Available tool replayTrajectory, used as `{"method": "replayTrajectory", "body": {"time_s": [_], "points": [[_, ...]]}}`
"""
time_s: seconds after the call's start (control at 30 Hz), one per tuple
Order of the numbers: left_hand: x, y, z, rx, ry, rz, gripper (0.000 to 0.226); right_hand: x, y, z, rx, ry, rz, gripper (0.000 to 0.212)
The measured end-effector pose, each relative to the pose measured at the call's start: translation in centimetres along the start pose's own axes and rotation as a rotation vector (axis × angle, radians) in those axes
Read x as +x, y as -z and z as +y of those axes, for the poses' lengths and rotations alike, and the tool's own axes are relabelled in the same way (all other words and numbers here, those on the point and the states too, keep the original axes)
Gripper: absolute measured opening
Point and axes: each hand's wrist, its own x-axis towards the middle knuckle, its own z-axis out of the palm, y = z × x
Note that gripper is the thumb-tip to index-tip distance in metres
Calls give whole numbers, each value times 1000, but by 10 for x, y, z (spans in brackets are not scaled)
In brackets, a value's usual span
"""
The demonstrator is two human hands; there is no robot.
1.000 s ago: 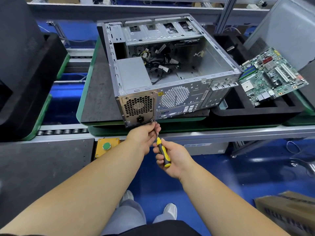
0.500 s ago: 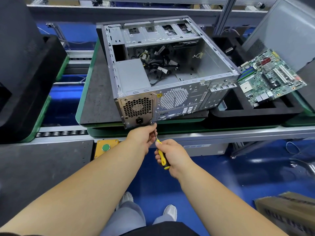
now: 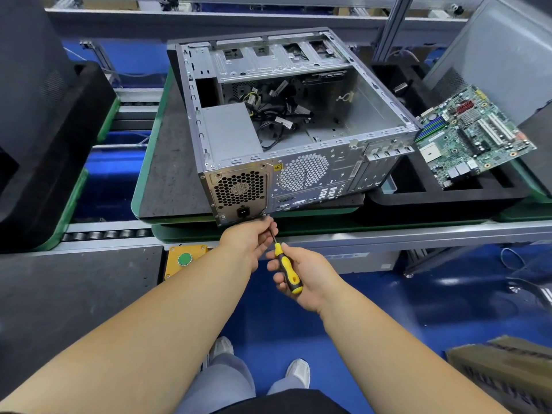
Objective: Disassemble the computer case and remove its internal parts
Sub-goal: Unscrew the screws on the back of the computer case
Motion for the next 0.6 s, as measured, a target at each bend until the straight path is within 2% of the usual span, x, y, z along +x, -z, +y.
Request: {"method": "replayTrajectory", "body": {"time_s": [0.23,0.47,0.6], "points": [[-5,-2,0,-1,7,-12,11,7,-1,3,7,25,42,21],[-4,-2,0,78,29,63,13,9,-3,1,-318,186,192,14],[-2,-4,1,84,7,74,12,7,-4,0,-349,192,188,13]]}}
